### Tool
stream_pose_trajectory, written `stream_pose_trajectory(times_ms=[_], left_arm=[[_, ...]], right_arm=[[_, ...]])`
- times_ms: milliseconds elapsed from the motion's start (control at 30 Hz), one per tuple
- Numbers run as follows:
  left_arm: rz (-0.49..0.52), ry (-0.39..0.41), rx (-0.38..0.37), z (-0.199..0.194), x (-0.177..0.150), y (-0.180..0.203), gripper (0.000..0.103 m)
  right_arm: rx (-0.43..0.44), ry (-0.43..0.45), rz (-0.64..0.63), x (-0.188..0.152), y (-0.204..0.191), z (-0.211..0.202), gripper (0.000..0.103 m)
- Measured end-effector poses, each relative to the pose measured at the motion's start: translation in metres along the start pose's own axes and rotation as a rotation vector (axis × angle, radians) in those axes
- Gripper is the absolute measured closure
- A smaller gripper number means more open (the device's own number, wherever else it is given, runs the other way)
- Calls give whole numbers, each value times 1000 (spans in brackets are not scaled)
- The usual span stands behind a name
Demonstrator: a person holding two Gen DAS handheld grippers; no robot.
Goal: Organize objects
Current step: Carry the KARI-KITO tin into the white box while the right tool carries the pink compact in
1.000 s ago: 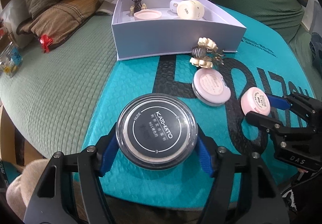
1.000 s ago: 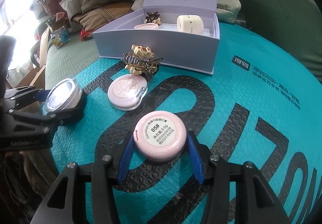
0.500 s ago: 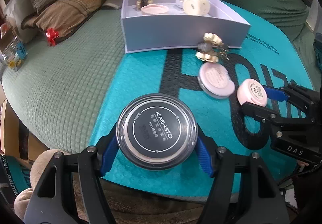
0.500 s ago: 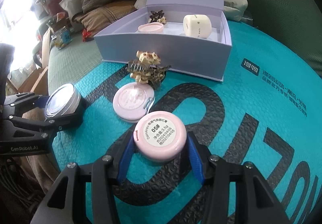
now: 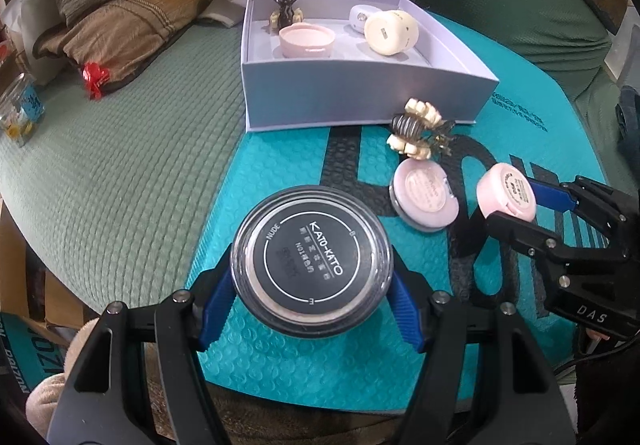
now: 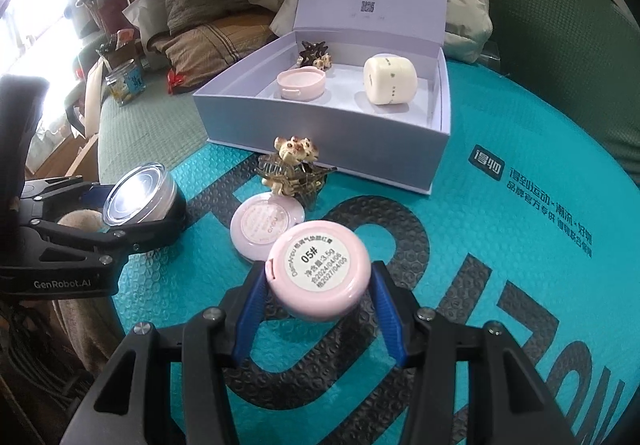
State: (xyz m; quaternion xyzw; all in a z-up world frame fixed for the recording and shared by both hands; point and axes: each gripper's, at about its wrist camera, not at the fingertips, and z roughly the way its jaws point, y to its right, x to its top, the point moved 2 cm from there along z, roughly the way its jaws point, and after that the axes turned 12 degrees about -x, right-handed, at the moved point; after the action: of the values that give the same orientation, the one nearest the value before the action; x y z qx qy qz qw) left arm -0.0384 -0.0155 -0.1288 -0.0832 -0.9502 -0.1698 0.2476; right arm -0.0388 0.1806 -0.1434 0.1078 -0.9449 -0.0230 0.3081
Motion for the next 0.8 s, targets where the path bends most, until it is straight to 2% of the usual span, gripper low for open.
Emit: stream_pose_trajectory(times_ms=[667,800], left_arm=[[49,28,7,-20,35,5,36],[58,32,7,-23,45,7,36]], right_arm=[[8,52,-28,39,-2,-25,51],[34,58,-20,48,3,-27,51]])
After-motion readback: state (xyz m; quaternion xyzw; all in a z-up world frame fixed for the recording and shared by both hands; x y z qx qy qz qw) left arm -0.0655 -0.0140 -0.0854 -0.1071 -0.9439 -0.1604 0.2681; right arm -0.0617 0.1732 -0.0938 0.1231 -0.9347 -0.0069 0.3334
